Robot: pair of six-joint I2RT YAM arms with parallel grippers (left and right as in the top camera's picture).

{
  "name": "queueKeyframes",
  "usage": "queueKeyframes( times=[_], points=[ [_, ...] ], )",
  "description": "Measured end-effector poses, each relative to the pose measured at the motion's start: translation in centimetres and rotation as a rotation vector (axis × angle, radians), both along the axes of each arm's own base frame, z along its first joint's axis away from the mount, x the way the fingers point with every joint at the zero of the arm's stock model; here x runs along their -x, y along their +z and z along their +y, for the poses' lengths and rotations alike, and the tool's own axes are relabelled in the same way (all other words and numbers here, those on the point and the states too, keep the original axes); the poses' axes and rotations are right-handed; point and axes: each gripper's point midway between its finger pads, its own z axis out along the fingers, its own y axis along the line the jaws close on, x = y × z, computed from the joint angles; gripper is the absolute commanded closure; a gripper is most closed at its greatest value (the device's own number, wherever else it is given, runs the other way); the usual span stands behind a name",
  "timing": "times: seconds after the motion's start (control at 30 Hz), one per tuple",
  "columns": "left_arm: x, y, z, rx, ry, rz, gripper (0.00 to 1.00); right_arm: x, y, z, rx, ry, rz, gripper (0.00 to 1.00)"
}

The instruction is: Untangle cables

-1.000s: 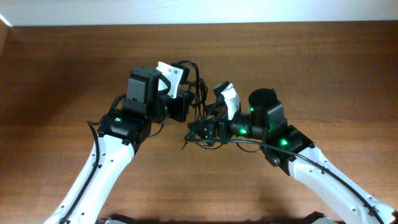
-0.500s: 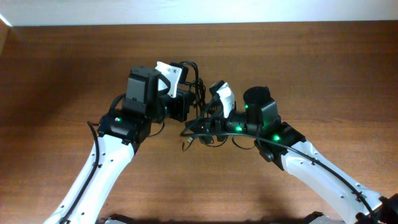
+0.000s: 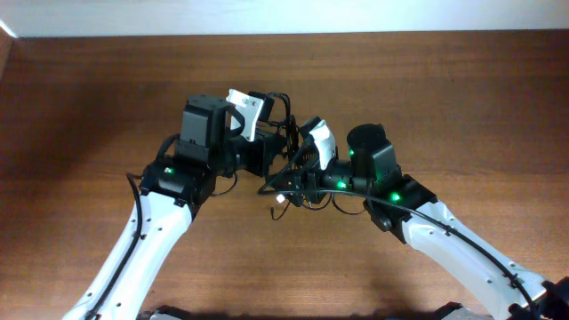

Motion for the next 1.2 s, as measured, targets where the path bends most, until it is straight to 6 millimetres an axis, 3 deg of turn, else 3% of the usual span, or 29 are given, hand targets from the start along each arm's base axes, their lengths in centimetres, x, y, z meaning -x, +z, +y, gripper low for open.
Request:
queueKeyframes(
  times=[0.27,0.73,1.1,1.2],
  points=[
    [-1.7,-1.4,2.8,-0.133,0.155,-0.018,1.00,0.0,1.1,0.4,-0.037,0.026,-0.038,0.10],
    [0.0,-0.7,0.6,-0.042,0.018,0.008,1.00,-0.6,0.0,-0.2,0.010,-0.030,-0.014,0.10],
    [0.2,-0.6,0.4,-0.074,-0.050,-0.051,1.00,-0.6,-0.6,-0.5,0.040,-0.039,-0.020,0.10],
    [-0.2,-1.4,1.5,-0.149,-0.015,-0.063,1.00,-0.9,-0.4,-0.5,0.037,-0.046,-0.032,0.10]
  ],
)
